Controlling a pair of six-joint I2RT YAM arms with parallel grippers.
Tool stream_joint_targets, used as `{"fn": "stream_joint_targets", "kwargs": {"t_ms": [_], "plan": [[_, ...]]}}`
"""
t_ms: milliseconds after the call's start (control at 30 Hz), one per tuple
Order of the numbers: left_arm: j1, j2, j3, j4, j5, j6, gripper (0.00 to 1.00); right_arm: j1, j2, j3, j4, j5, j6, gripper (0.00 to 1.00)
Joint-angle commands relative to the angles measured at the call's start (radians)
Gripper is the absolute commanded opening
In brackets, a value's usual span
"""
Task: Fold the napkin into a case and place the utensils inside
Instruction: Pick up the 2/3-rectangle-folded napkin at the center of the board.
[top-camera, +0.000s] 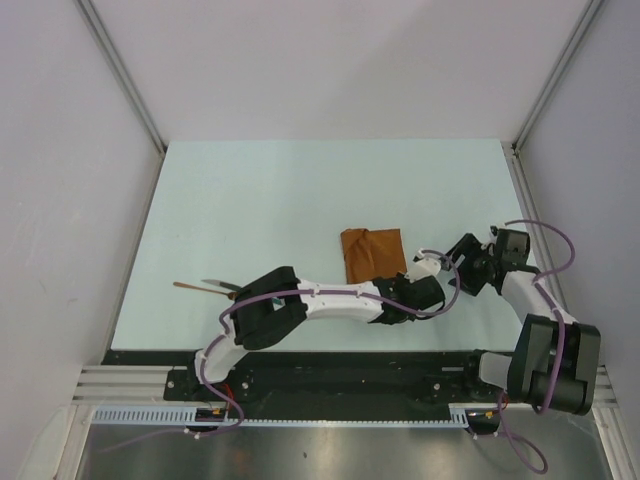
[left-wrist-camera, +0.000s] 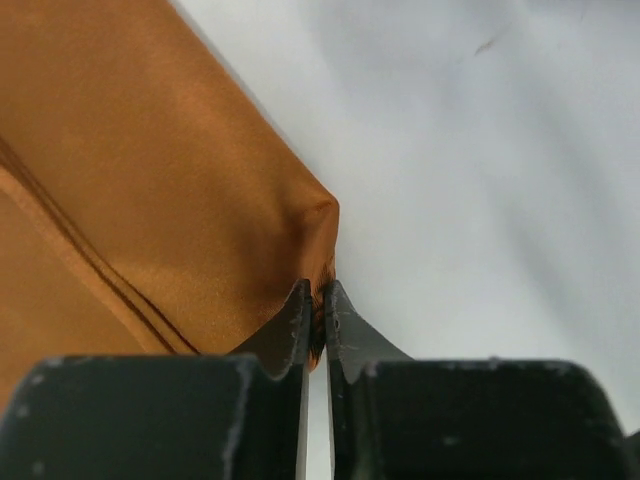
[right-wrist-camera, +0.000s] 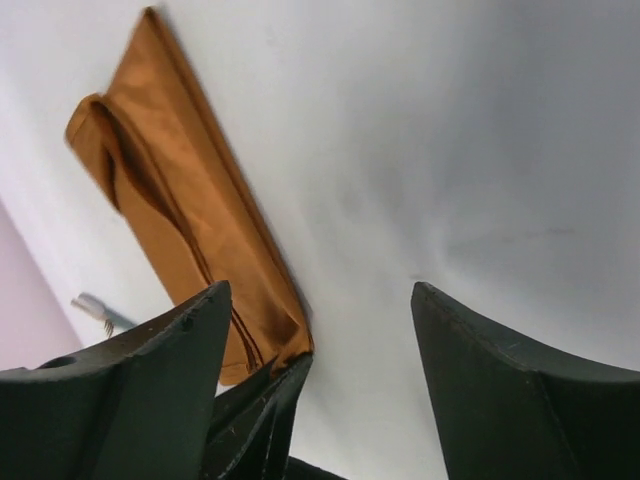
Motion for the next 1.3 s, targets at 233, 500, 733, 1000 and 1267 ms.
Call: {"fn": "stream_joint_targets", "kwargs": {"t_ms": [233, 500, 733, 1000, 1267], "plan": [[0.037, -0.263, -0.236, 0.104, 0.054, -0.071, 0.0, 0.156, 0.2, 0.022, 0.356, -0.207, 0.053, 0.83], [0.047, -0.319, -0.279, 0.109, 0.087, -0.097, 0.0, 0.264, 0.313, 0.029, 0.455, -0.198, 0.107, 0.83], [0.051, -0.359, -0.294, 0.104, 0.089, -0.112, 0.0, 0.297, 0.395, 0.045, 0.501, -0.197, 0.138, 0.81], [0.057, -0.395, -0.325, 0.117, 0.089, -0.126, 0.0, 0.314, 0.448, 0.033, 0.528, -0.168, 0.19, 0.75], [0.062, -0.423, -0.353, 0.127, 0.094, -0.13, 0.0, 0.317, 0.523, 0.038, 0.623, -0.197, 0.238, 0.66]]}}
